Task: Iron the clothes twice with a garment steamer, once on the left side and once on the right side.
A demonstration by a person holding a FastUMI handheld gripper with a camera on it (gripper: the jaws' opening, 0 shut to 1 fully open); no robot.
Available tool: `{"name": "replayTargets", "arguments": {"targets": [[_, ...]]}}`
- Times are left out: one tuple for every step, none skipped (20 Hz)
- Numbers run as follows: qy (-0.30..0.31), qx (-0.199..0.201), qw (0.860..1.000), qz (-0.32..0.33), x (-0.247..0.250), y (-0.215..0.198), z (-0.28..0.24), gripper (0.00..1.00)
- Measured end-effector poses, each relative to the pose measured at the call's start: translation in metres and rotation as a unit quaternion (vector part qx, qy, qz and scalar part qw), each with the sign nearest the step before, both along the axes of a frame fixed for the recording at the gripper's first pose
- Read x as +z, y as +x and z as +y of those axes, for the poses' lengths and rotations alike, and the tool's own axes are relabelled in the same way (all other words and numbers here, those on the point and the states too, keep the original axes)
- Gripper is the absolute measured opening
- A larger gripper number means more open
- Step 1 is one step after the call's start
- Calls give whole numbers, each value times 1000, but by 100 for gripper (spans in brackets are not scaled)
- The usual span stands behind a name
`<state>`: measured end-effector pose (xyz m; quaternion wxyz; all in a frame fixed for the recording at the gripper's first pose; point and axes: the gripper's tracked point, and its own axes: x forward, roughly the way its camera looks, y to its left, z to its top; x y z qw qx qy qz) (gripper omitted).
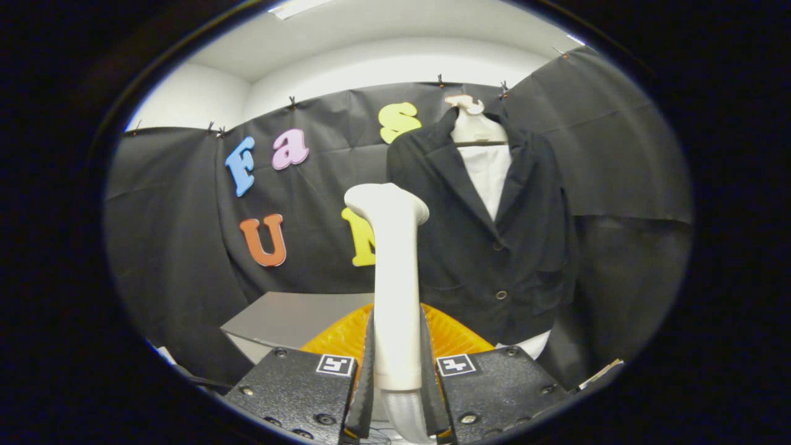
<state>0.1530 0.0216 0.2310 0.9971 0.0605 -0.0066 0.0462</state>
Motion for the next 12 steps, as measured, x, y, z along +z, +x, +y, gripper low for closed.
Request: {"name": "replayTargets", "arguments": {"targets": [[4,-5,1000,-6,8,-1,-12,35],[6,-8,1000,-12,16,-1,-23,35],[8,-10,1000,-19,24,0,-32,36],[7,-12,1000,-25,32,4,-41,36],[6,-13,999,-31,41,8,-50,35],[6,-13,999,-37,50,11,-57,35],[6,-13,999,-42,58,17,-62,35],[7,-12,999,-49,67,22,-66,35],[6,-11,998,-55,74,27,-68,35],[5,-8,998,-61,82,33,-69,35],[5,-5,998,-65,88,38,-71,35],[5,-1,998,-69,94,44,-71,35]]}}
